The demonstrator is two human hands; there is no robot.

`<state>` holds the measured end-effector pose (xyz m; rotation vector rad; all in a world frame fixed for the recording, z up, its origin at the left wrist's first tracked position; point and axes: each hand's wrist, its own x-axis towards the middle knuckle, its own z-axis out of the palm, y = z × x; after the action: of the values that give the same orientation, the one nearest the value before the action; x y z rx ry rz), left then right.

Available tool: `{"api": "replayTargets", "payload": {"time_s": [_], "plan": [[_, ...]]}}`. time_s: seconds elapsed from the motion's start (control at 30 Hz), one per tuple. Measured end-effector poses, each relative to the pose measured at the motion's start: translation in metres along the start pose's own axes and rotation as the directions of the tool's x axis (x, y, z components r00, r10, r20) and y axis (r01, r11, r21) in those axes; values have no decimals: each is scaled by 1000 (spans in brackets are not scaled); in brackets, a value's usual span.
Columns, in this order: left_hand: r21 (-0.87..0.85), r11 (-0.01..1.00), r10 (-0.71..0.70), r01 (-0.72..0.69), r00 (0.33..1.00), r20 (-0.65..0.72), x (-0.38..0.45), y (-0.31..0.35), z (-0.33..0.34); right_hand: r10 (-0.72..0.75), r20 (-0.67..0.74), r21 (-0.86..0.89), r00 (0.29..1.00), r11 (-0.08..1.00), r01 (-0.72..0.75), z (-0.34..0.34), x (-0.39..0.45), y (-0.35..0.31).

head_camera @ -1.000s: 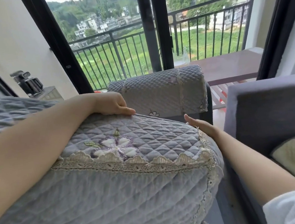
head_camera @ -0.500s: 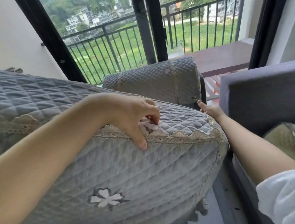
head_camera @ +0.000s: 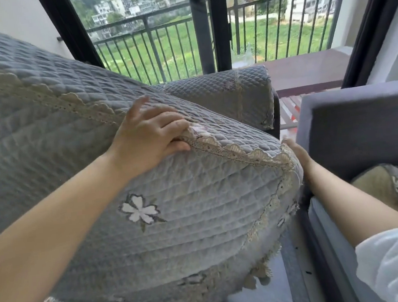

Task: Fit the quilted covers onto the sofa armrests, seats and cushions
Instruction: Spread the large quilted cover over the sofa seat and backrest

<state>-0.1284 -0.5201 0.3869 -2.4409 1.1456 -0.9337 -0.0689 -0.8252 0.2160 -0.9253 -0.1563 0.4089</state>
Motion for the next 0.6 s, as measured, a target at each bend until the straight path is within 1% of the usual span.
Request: {"api": "replayTargets", "payload": {"time_s": [0.03,0.07,0.1,0.13,0.17,0.2,0.23,0.27,0.3,0.33,0.37,0.4,0.43,0.47,0.5,0.53,0.57,0.6], "plan": [[14,999,-44,45,998,-38,1,-1,6,9,-76,10,997,1000,-8,-8,4,2],[23,996,-85,87,994,-74,1,-2,13,-31,-112,-49,993,998,26,-22,8,6],[28,991,-128,132,985,-117,1,-2,21,-73,-102,-68,992,995,66,-37,6,4],[38,984,-168,176,973,-159,3,1,27,-174,-128,-77,976,983,165,-53,5,10],[57,974,-206,220,959,-195,6,4,33,-210,-160,-1,965,977,212,-65,2,16],[66,964,-238,256,949,-208,10,7,40,-234,-265,-62,935,972,225,-69,-6,19],[69,955,-270,289,941,-206,14,11,47,-282,-443,-282,851,945,167,-54,-20,15],[46,948,-301,314,935,-188,17,15,53,-254,-524,-371,813,927,51,-45,-20,14],[-1,944,-323,329,929,-181,20,19,61,-124,-555,-193,823,981,18,-42,-18,11],[-73,944,-330,322,926,-182,22,22,69,-144,-607,-138,781,988,75,-45,-17,13],[-154,943,-321,296,929,-184,22,26,79,-117,-676,-76,727,993,89,-53,-16,16],[-237,935,-307,265,937,-165,18,32,88,-100,-688,-70,719,995,71,-57,-18,18],[-302,924,-282,234,951,-126,12,39,97,-101,-687,-51,720,995,90,-65,-24,20],[-350,912,-248,213,967,-57,1,48,107,-95,-670,-33,737,995,98,-71,-31,24],[-377,904,-205,202,978,33,-9,56,114,-84,-620,5,780,994,111,-74,-37,25],[-396,892,-173,219,974,149,-21,66,122,-130,-565,-24,815,990,141,-77,-43,27],[-409,874,-157,262,949,272,-33,75,128,-254,-518,-150,817,967,206,-77,-46,29],[-409,853,-145,326,898,415,-45,83,133,-372,-517,-228,771,928,294,-82,-53,30]]}}
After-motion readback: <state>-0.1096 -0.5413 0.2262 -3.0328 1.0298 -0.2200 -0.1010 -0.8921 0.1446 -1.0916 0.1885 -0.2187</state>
